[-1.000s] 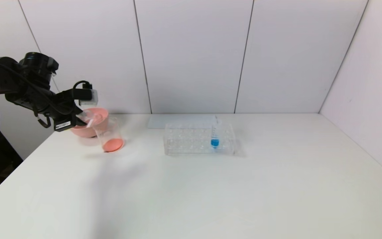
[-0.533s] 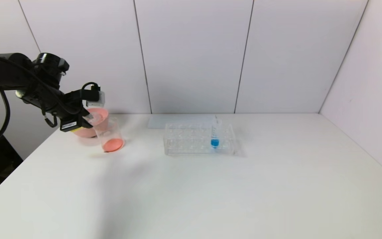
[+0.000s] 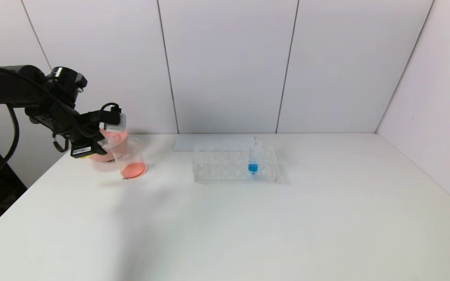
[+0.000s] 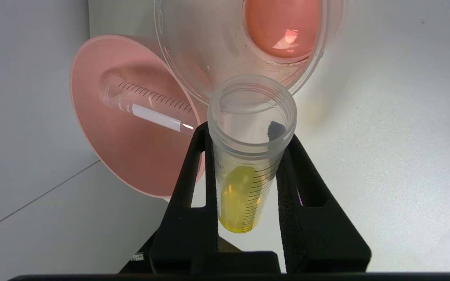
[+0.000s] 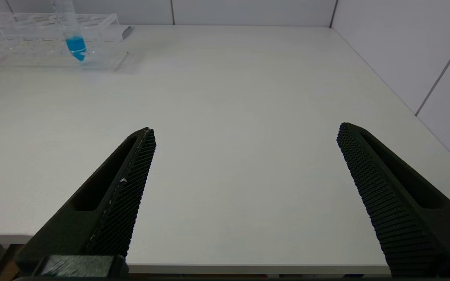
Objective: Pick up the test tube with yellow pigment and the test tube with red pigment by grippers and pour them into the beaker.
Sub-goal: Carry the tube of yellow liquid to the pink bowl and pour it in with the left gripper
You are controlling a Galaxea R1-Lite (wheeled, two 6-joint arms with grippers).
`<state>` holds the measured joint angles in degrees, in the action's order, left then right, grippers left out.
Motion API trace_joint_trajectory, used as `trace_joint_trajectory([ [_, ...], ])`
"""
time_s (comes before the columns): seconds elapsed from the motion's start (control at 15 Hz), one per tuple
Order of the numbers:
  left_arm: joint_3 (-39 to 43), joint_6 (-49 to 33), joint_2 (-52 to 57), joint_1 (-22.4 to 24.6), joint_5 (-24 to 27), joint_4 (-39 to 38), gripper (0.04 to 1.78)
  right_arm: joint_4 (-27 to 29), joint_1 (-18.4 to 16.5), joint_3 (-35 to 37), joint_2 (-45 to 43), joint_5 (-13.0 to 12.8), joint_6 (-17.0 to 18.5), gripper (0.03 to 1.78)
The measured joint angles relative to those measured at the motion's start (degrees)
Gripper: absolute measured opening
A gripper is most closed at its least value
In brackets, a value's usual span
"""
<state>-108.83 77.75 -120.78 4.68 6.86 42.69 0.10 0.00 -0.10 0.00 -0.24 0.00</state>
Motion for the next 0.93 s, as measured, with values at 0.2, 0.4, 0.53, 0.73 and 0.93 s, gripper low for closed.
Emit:
trace_joint_trajectory([
  [0.2, -0.52, 1.27, -0.11, -0.02, -1.11, 0.09, 0.44, 0.00, 0.00, 0.00, 0.00, 0.02, 0.00, 1.70],
  [0.4, -0.84, 1.88, -0.11, -0.13, -2.79, 0.22, 0.44, 0.00, 0.00, 0.00, 0.00, 0.00, 0.00, 1.70],
  [0.53, -1.15, 2.10, -0.16, -0.55, -3.84, 0.24, 0.44, 0.00, 0.00, 0.00, 0.00, 0.00, 0.00, 1.70],
  [0.73, -1.71, 3.00, -0.16, -0.99, -5.07, 0.24, 0.44, 0.00, 0.00, 0.00, 0.00, 0.00, 0.00, 1.70],
  [0.93, -2.61, 3.06, -0.50, -1.99, -8.20, 0.22, 0.44, 0.00, 0.00, 0.00, 0.00, 0.00, 0.00, 1.70],
])
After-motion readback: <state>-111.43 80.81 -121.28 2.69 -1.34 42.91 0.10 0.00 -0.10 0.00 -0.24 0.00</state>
